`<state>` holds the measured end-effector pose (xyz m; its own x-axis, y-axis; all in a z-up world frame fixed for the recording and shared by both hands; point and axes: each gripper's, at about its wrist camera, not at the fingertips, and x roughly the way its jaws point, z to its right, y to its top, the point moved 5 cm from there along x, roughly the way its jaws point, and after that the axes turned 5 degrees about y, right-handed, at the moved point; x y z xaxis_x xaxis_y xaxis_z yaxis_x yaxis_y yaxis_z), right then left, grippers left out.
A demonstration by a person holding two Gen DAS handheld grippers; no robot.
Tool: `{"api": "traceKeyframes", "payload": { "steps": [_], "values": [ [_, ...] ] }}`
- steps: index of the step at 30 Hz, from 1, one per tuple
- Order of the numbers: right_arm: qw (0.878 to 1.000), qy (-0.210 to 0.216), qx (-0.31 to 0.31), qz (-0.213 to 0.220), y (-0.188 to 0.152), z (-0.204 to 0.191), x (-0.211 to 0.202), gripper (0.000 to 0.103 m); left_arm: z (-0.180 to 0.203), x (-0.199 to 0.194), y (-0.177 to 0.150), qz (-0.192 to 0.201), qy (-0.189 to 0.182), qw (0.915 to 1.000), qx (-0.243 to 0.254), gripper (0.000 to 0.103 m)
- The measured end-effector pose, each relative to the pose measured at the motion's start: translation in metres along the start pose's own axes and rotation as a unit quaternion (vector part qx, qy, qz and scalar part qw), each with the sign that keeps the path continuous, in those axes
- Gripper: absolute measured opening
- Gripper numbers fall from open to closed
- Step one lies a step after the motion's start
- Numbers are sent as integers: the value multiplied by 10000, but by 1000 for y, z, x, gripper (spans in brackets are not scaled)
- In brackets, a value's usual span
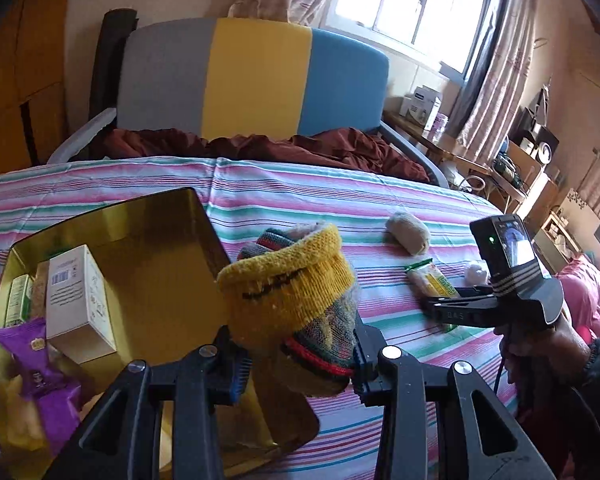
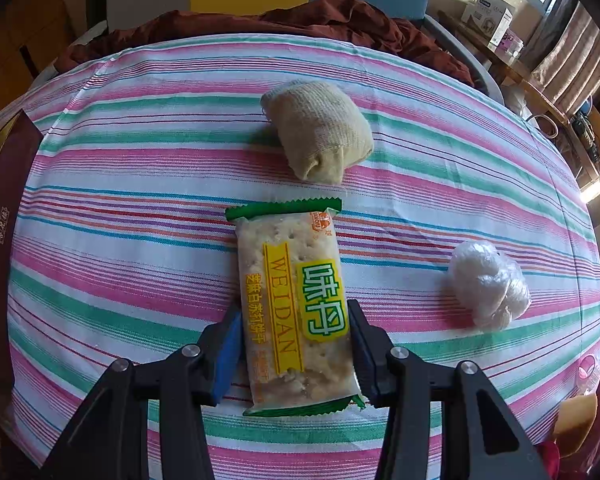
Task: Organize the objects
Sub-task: 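Carry the yellow toy with the left tool into the gold box and release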
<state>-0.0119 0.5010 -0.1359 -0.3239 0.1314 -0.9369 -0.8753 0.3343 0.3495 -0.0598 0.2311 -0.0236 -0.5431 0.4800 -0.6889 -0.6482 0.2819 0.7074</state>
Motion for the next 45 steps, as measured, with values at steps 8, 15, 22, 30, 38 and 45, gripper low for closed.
{"api": "traceKeyframes", "payload": {
  "steps": [8,15,22,30,38,45],
  "values": [
    [9999,-119,-118,17,1,-4,1,49,-73,-1,13,-81,247,9965,-792,40],
    [9997,-161,-173,16,7,-2,6,49,-114,27,2,-623,405,9896,-1230,40],
    [9997,-168,-200,14,7,-4,6,49,-124,53,-12,-1027,642,9865,-1105,42],
    [9995,-191,-235,17,7,-10,5,49,-127,64,-19,-1271,735,9832,-1083,51],
    [9996,-190,-225,19,5,-11,3,49,-129,52,-24,-1129,996,9831,-1041,60],
    [9996,-192,-201,30,-1,-9,-3,49,-129,34,-30,-916,1292,9828,-952,64]
  ]
}}
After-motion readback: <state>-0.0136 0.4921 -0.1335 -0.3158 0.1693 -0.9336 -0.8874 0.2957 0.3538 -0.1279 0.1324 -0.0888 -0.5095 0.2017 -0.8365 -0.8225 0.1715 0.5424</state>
